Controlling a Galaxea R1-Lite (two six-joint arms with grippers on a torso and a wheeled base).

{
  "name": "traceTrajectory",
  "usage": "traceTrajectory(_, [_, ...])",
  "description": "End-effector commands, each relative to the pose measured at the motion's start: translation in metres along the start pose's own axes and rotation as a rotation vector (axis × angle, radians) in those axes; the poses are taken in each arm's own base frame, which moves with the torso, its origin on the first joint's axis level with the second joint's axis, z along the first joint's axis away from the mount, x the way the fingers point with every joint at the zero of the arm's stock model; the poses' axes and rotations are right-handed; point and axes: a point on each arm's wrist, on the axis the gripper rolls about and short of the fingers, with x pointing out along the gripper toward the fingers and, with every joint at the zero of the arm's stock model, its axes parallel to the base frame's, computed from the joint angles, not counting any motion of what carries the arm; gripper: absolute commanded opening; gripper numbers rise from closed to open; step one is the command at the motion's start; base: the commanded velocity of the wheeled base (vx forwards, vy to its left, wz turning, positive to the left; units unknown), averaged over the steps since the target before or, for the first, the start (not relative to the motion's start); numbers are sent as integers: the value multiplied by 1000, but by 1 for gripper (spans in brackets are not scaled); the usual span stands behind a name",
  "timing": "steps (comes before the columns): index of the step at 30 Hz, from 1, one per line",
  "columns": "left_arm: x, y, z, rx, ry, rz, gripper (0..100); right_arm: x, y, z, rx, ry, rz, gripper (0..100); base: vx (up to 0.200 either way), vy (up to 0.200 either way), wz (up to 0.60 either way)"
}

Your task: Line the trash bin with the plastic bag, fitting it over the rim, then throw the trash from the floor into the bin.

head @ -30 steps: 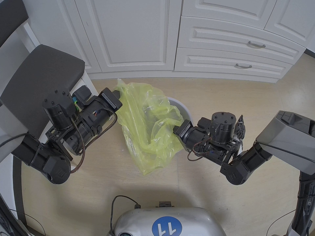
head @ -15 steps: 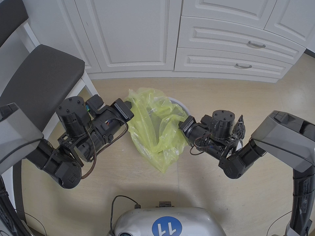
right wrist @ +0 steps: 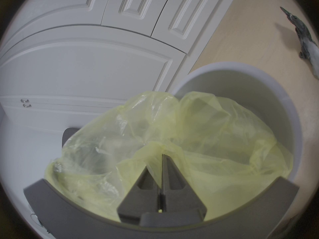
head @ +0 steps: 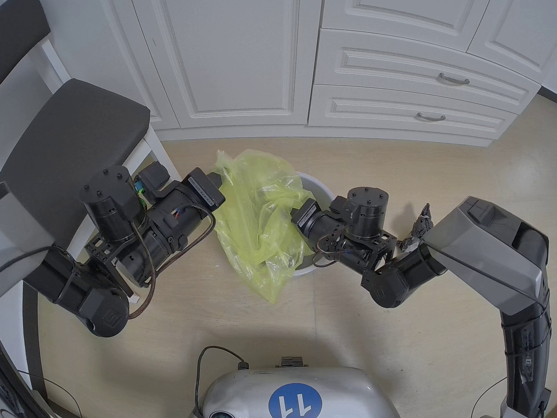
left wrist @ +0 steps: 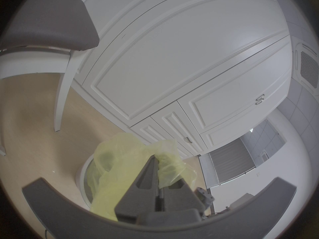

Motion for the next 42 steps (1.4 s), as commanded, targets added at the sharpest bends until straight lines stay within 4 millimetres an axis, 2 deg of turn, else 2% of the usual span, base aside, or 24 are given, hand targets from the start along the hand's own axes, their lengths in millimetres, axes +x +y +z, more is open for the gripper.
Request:
traceTrajectory(1, [-9,-14,-3,-2,18,-33,0,24,-23,-12,-27,32,-38,0,0,0,0])
traceTrajectory(3, [-8,-13,-8,-4,33,-32,0,25,-27,-11,-27,30,-47,0,0,0,0])
traceTrajectory(4, [-2,-5,-21,-13,67,-10,0,24,-32,-4,-27,17,-58,0,0,0,0])
traceTrajectory(7, [6,6,-36,-17,94,6,0,22,-33,6,-27,-1,-63,0,0,0,0])
traceTrajectory(10, [17,24,-55,-23,102,13,0,13,-18,23,-50,-33,-44,0,0,0,0])
traceTrajectory(12, [18,26,-58,-23,103,14,0,10,-14,25,-59,-37,-41,0,0,0,0])
traceTrajectory(13, [21,34,-67,-24,112,23,0,-6,6,40,-127,-57,-24,0,0,0,0])
traceTrajectory(14, [22,36,-67,-24,113,26,0,-12,13,45,-153,-59,-19,0,0,0,0])
traceTrajectory(16, [23,37,-68,-23,111,26,0,-19,17,50,-181,-55,-13,0,0,0,0])
traceTrajectory(18, [26,40,-70,-25,113,31,0,-44,27,65,-282,-9,15,0,0,0,0])
traceTrajectory(19, [26,40,-70,-25,113,31,0,-44,27,65,-282,-9,15,0,0,0,0])
traceTrajectory(20, [29,44,-74,-29,112,37,0,-56,25,73,-357,6,13,0,0,0,0])
traceTrajectory(21, [31,46,-76,-38,112,42,0,-59,22,77,-391,4,3,0,0,0,0])
traceTrajectory(24, [39,52,-83,-67,110,51,0,-66,12,87,-471,2,-42,0,0,0,0])
traceTrajectory(31, [51,65,-94,-88,91,79,0,-78,-25,104,-638,116,-238,0,0,0,0])
traceTrajectory(34, [55,75,-91,-85,68,101,0,-84,-41,113,-704,122,-284,0,0,0,0])
traceTrajectory(35, [55,75,-91,-85,68,101,0,-84,-41,113,-704,122,-284,0,0,0,0])
traceTrajectory(37, [57,83,-85,-83,45,116,0,-93,-53,126,-773,118,-323,0,0,0,0])
traceTrajectory(42, [59,96,-72,-77,18,136,0,-106,-66,142,-853,107,-378,0,0,0,0])
